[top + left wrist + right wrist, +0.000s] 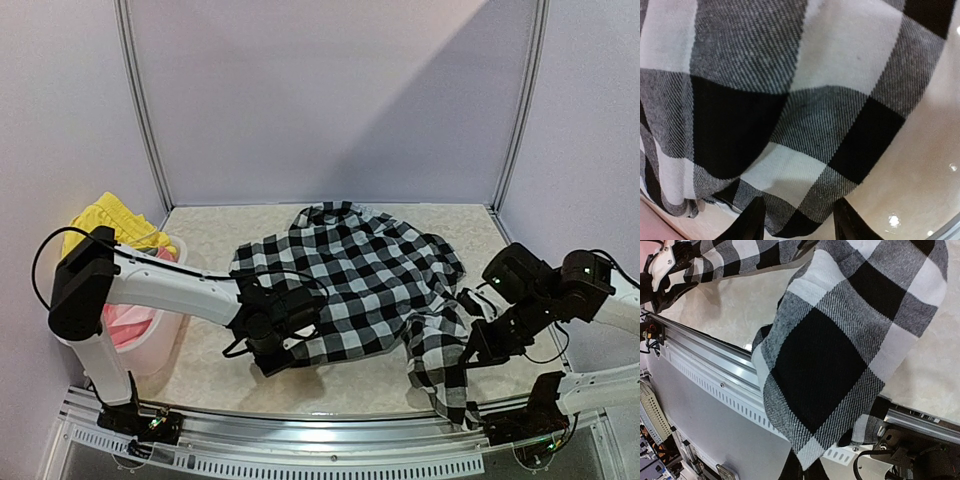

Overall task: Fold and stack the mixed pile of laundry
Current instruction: Pick up the crumpled shirt from the center of the board.

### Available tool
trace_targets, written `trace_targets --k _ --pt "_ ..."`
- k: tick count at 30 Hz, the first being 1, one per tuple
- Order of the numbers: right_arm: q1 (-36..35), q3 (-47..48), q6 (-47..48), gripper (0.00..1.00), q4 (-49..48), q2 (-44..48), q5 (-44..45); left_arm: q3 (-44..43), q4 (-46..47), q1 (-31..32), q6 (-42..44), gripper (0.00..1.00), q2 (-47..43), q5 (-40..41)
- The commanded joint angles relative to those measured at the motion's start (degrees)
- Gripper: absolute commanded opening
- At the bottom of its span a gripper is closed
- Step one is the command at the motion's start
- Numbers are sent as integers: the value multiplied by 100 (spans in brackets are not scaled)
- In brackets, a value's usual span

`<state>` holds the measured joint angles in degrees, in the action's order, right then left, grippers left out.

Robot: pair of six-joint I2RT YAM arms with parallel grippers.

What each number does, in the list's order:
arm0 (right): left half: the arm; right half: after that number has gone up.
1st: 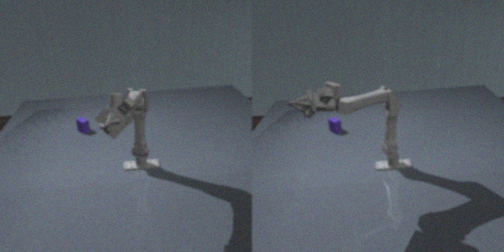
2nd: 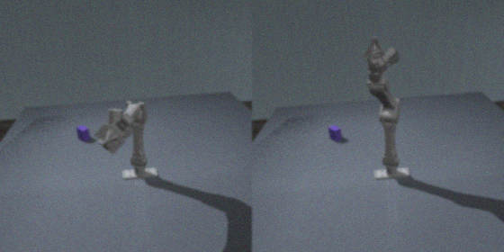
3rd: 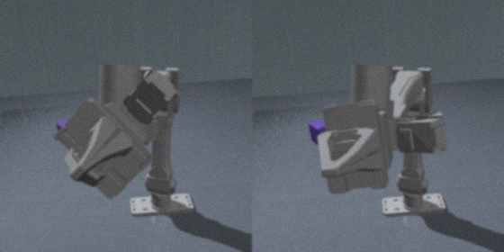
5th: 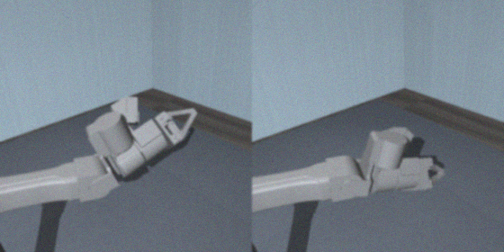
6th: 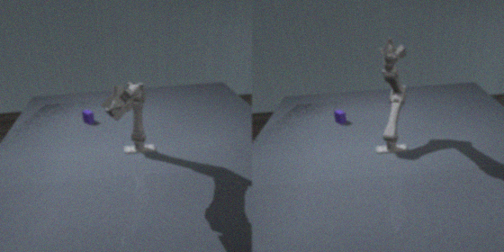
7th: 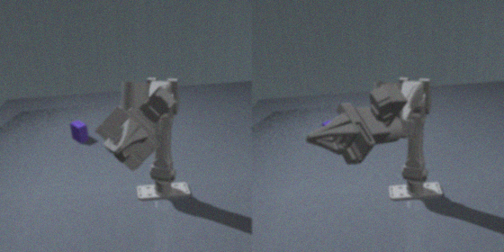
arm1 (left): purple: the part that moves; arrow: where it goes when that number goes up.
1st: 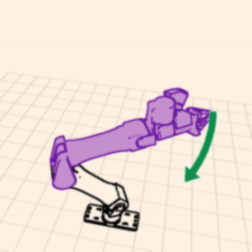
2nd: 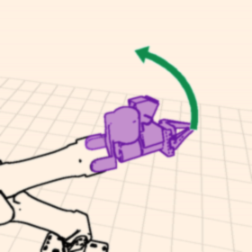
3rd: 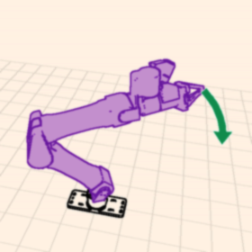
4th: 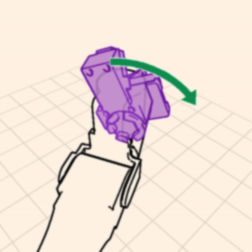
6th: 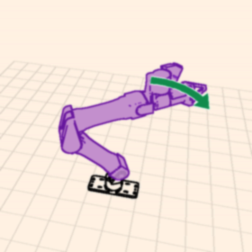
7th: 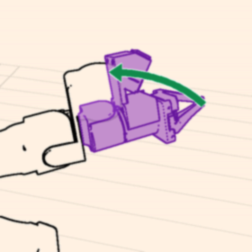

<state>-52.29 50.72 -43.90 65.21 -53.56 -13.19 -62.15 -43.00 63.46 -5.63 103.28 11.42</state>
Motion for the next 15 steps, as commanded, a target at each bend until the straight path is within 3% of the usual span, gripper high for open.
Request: trace_targets --k 1,4,5,15 --pt "46 74 -265 0 597 393 -193 -55 -143 79 35 36 325 527" --pt "57 199 -238 0 796 468 -341 -219 -366 79 69 5 409 631" --pt "60 240 -240 0 826 469 -408 -260 -419 79 64 0 359 602" --pt "384 1455 -441 0 973 12 -1479 -427 -1907 36 -650 0 -1524 258"
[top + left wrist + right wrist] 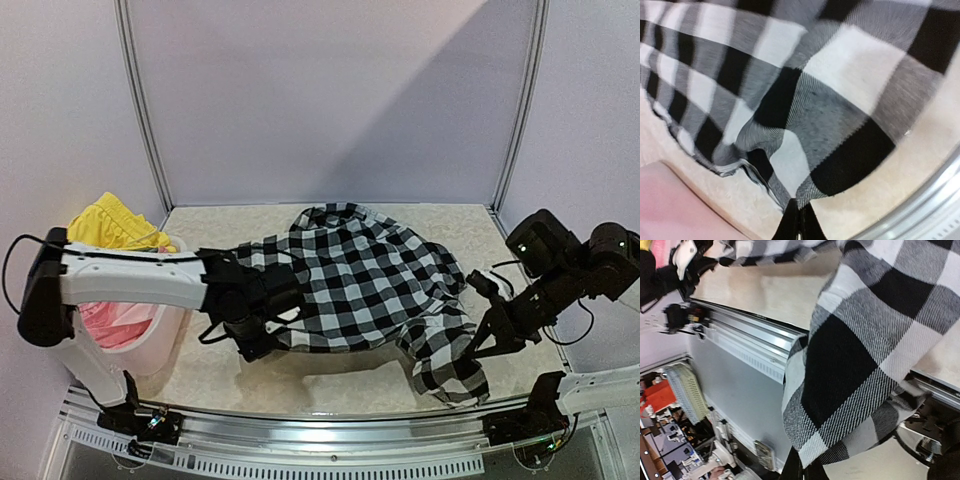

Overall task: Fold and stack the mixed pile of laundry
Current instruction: Pick up the crumpled shirt from the center of the board, then fold the crumpled shirt at the center of the board.

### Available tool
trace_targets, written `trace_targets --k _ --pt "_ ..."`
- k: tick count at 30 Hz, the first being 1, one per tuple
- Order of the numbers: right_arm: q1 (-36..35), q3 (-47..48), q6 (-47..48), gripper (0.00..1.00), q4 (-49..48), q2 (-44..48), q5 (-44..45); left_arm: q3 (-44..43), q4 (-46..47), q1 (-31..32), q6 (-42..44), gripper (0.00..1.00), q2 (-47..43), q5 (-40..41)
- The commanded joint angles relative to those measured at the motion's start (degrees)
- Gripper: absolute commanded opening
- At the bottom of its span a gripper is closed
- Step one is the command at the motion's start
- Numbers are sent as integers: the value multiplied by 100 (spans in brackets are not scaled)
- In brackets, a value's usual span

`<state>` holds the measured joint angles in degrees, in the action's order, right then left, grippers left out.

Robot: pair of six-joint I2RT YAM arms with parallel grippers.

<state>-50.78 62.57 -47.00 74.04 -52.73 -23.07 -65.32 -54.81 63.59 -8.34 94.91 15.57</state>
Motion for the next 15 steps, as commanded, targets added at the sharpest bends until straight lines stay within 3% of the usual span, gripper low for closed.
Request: trace_targets --k 1,6,15 --pt "364 91 -139 0 187 -127 -516 -33 -769 2 -446 0 -742 -239" --pt "648 -915 -256 0 -125 -314 -1014 100 -587 15 -581 0 -576 -535" --pt "654 165 243 0 -94 -739 -1306 -20 -699 13 -621 0 -518 -1031"
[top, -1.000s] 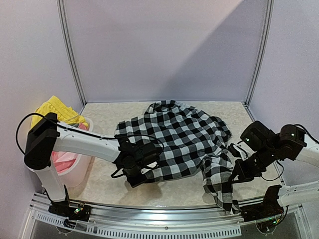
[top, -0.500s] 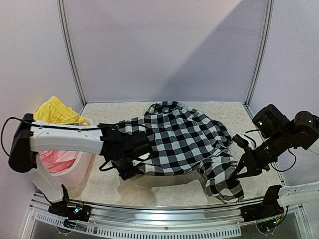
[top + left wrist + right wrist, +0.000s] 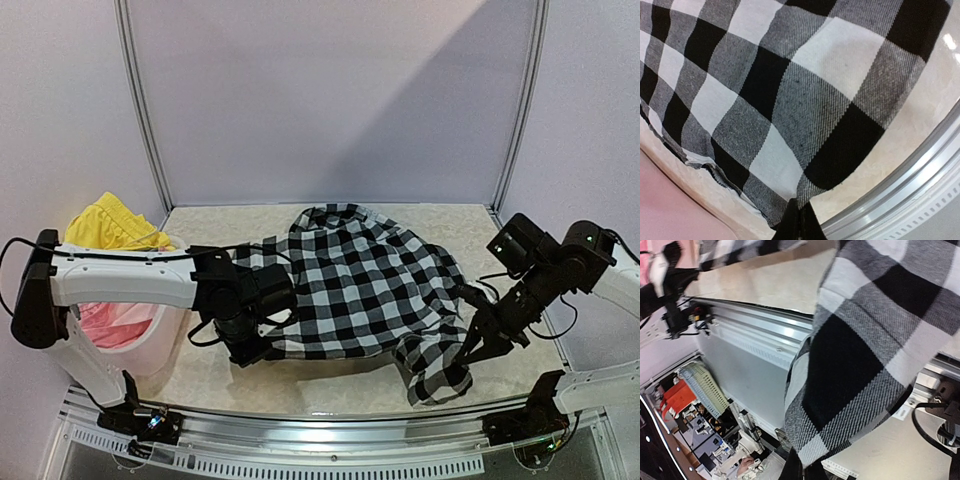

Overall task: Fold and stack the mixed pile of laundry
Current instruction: Fold the crumpled shirt at the center of the board.

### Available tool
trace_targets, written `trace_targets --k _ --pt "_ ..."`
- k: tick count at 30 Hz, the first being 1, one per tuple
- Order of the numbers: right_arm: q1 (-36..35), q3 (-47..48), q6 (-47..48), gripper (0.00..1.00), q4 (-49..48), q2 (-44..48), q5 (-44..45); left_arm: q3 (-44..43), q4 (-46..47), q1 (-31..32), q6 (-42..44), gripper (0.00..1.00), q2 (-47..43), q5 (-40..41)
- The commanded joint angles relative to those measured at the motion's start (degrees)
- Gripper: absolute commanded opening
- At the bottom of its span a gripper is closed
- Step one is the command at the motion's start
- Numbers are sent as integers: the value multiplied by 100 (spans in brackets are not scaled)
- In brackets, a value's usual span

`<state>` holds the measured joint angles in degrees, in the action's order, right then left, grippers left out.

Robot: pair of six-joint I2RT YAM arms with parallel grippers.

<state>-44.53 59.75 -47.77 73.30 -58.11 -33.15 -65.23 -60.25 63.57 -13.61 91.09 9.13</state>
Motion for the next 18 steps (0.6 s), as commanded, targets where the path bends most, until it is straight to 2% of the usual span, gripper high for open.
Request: trace_targets --k 1,3,7,14,18 --pt "29 553 365 0 -13 -254 -344 -39 -199 11 -113 0 -157 -405" --pt "31 780 428 0 -19 -370 -468 -67 -305 -2 -147 0 -190 -424" --pt "31 1546 573 0 239 -691 -169 -74 -363 -126 -186 0 -330 -535" --pt "79 2835 852 0 812 -1764 -25 -33 -192 -796 -347 0 -657 -1187" --pt "392 3422 885 0 856 -2316 88 -18 -180 -1216 -370 0 -731 -1559"
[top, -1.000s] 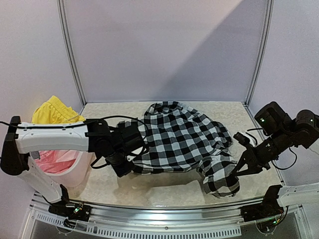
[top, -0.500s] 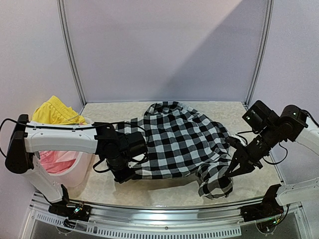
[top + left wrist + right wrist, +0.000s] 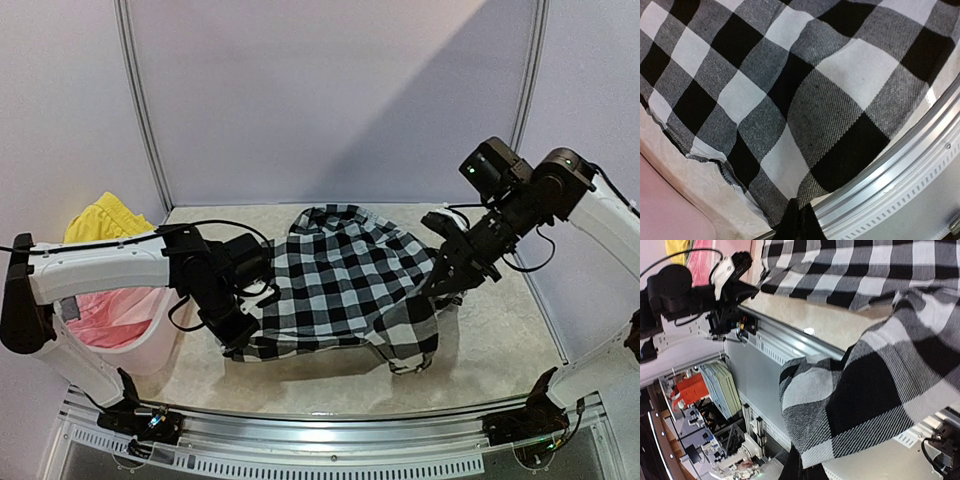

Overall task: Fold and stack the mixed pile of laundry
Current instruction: Fold the crumpled shirt at the center of the board.

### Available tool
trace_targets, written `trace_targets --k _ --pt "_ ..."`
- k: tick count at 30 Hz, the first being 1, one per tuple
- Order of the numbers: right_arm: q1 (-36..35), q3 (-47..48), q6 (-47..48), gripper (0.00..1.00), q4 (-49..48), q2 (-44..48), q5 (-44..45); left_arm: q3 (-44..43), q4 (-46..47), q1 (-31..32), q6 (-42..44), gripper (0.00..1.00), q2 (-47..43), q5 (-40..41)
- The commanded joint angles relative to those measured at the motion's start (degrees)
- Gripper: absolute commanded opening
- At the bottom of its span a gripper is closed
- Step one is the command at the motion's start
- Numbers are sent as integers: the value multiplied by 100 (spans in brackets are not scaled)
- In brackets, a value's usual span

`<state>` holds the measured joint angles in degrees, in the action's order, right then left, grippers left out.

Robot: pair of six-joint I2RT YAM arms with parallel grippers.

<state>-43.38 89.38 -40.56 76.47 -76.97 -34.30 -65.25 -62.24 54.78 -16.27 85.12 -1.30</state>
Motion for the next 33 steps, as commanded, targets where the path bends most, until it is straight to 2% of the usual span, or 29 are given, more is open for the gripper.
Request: trace_targets --k 1,12,16,20,26,33 --pt "359 640 152 0 531 -552 249 -7 23 -433 -107 0 -140 -618" --pt "944 2285 391 0 649 -1925 526 22 -168 -1156 -272 0 -15 -2023" --pt "1092 2618 447 0 641 -2306 527 -26 -330 -1555 -705 0 -6 -2813" --pt "1209 3010 553 0 623 -2683 504 -175 -553 -1655 -876 0 82 -3110" --pt "1351 3434 749 0 665 -3178 404 -205 -505 -1849 -653 0 457 -2928" --pt "1505 3578 1058 0 721 -3514 337 -920 -492 -2241 -595 0 1289 -2673"
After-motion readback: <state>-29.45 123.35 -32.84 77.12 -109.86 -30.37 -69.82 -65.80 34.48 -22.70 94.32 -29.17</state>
